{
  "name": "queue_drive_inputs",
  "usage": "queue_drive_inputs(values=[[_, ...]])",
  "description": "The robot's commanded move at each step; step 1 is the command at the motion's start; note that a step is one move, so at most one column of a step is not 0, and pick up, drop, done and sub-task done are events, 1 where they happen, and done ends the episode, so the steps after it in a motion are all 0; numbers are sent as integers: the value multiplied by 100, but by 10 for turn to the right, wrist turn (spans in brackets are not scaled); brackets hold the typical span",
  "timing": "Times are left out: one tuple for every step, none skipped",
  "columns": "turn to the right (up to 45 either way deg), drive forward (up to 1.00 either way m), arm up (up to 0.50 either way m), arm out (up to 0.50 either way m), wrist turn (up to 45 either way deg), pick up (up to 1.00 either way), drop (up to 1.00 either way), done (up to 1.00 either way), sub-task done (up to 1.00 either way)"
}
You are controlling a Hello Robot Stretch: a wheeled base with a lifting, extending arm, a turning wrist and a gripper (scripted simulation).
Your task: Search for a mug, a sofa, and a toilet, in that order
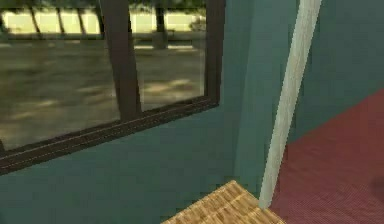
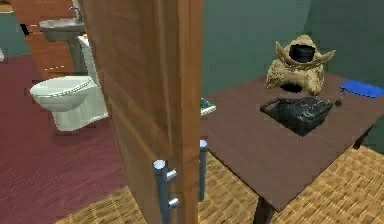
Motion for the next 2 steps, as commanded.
queue_drive_inputs(values=[[390,0,0,0,0,0,0,0,0],[0,100,0,0,0,0,0,0,0]])
